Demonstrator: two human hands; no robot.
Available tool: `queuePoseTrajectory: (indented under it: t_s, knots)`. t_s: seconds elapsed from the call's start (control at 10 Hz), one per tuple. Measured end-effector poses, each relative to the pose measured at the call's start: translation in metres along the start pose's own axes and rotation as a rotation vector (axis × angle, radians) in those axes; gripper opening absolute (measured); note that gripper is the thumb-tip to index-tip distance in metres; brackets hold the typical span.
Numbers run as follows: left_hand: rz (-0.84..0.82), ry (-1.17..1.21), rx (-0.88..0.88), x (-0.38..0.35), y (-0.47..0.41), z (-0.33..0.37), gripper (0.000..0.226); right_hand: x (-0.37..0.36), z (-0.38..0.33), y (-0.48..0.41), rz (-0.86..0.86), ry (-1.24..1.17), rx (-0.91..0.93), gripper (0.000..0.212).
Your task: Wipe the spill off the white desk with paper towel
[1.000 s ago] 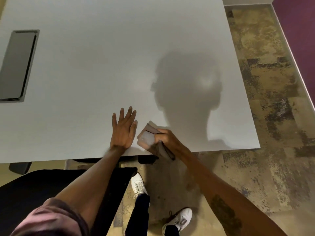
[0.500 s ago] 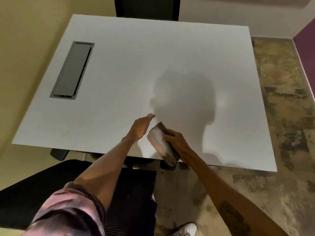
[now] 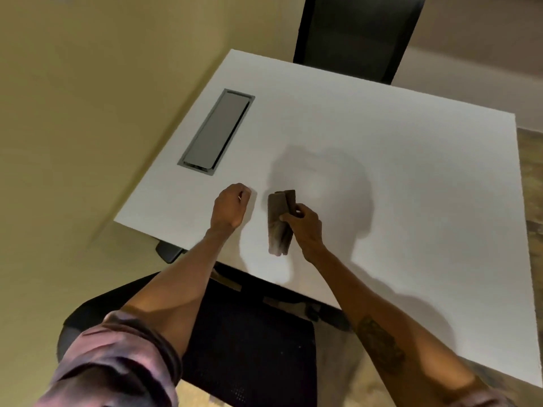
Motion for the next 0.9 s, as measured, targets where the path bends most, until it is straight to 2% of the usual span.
queuePoseTrajectory:
  t_s: [0.2,0.4,0.5,0.6,0.8,0.9]
  knots:
    - [0.037,-0.064,0.104,0.043,-0.012,-0.045,0.035,-0.079,-0.026,-0.015,-0.026,-0.002,-0.077,0.033]
    - [0.063,-0.100,0.265,0.078,-0.012,-0.097,0.036,-0.151,-0.041,-0.024,-0.047,0.039,-0.074,0.033]
    - [0.053,-0.089,0.324,0.090,-0.008,-0.121,0.036,-0.178,-0.047,-0.020,0.028,0.065,-0.114,0.040]
    - [0.025,-0.080,0.344,0.097,-0.001,-0.141,0.034,-0.198,-0.051,-0.017,0.058,0.095,-0.164,0.043]
    - [0.032,-0.149,0.363,0.107,0.009,-0.162,0.031,-0.221,-0.060,-0.008,-0.067,0.076,-0.176,0.047]
    - [0.037,-0.142,0.396,0.111,0.011,-0.162,0.031,-0.218,-0.065,-0.004,-0.091,0.124,-0.113,0.034]
Point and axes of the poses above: each hand's wrist, its own y-axis away from the middle knuckle, its own x-axis out of the back of the hand, z = x × y, the point moved 3 cm from there along -y, towards the middle knuckle, and after that the axes turned 2 degrees about z, right-handed, at the moved point
